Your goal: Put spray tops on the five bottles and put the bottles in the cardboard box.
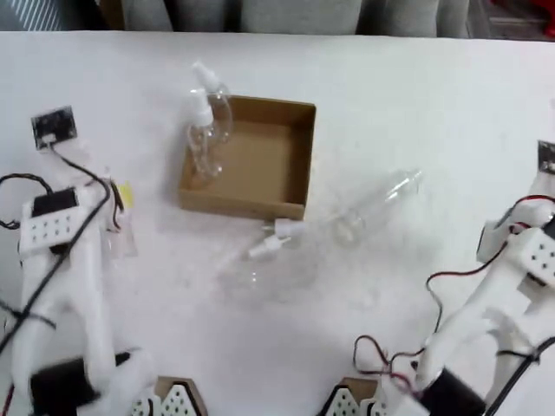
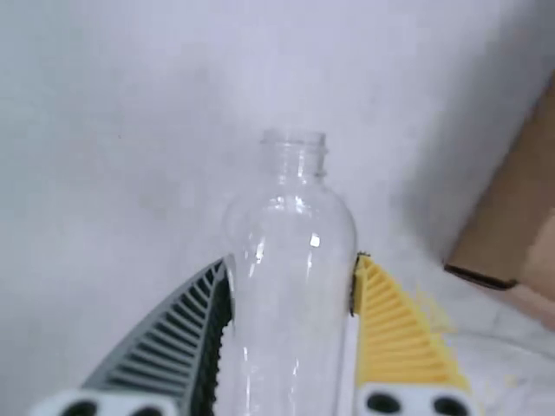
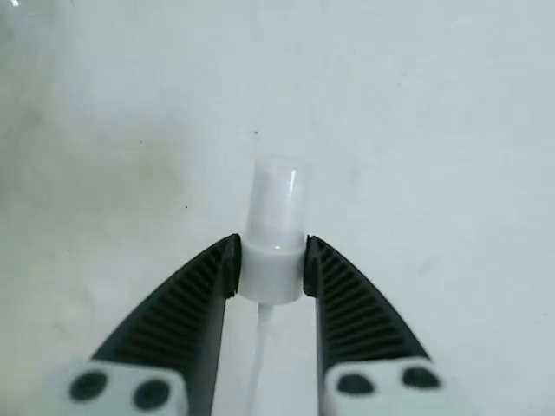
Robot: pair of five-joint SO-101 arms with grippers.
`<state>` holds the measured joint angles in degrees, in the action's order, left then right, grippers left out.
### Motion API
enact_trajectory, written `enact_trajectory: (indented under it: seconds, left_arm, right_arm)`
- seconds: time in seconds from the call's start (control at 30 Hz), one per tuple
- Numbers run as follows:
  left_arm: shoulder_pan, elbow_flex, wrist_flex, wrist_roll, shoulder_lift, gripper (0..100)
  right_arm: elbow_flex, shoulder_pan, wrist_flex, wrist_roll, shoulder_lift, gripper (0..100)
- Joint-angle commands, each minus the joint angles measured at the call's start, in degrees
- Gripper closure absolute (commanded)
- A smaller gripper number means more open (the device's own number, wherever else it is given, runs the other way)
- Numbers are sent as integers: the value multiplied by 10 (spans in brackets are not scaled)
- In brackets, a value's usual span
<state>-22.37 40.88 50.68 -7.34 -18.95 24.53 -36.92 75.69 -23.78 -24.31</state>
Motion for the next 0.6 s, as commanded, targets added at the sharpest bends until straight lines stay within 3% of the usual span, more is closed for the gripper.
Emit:
enact_trajectory:
  seconds: [0.0, 0.27, 0.4, 0.57]
  left_arm:
    - [71, -53, 32, 1, -161, 978]
    - [267, -14, 27, 5, -389, 976]
    - [345, 63, -30, 5, -471, 976]
    - [393, 219, -189, 2, -571, 976]
  right_arm:
    - [-31, 36, 3, -8, -87, 981]
    - [-30, 167, -9, -8, -311, 981]
    - [-25, 217, -67, 4, -422, 981]
    - [-25, 228, -185, 186, -501, 981]
